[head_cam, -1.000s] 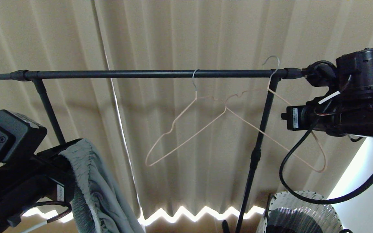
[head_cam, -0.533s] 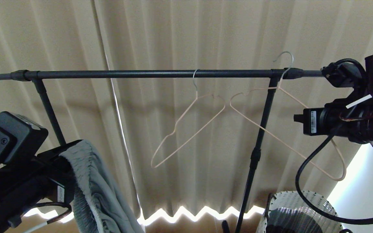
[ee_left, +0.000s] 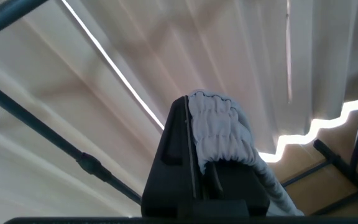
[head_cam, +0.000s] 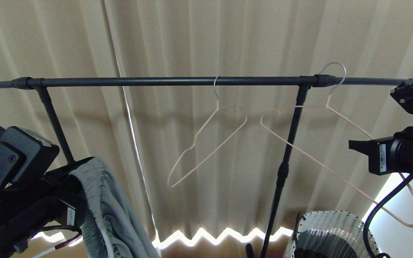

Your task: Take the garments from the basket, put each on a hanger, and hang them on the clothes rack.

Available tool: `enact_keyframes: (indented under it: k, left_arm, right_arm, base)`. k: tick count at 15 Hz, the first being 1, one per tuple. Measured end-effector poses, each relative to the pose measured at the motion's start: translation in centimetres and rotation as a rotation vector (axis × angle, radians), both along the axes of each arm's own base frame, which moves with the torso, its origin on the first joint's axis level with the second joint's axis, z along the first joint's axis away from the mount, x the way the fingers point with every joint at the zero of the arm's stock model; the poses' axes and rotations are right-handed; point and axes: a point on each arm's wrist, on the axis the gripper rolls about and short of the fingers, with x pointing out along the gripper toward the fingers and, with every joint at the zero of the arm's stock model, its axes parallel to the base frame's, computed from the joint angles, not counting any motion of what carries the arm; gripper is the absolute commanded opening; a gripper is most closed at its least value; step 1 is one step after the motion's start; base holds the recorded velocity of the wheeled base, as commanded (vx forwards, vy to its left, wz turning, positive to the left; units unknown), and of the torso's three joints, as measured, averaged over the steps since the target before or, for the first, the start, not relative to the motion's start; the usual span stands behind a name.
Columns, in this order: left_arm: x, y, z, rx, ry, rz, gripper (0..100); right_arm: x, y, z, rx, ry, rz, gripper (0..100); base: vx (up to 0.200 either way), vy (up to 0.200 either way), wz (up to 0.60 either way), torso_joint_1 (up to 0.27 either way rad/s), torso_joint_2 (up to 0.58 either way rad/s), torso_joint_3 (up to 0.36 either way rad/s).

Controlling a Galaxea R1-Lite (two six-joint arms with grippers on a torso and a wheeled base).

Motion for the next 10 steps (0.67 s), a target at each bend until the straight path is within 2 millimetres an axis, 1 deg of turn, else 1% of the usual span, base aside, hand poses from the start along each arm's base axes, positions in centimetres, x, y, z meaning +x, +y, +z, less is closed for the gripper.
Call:
enact_keyframes:
  k: [7,10]
  left_arm:
    - [1.0,-0.6,-1.0,0.071,0.043,-0.001,0]
    - [2.0,-0.5,-1.6,0.092,0.072,0.033,0]
  right_arm:
    - [-2.1,-0.8,-1.0,0.001,0.008,0.001,0]
    - [-3.2,-1.2,-1.5,0.001,0.008,0.003,0]
  base:
    - [-0.200,0.000,0.00,0.001,0.00,0.005]
    - [-0.200,0.000,0.00,0.002,0.01,0.002]
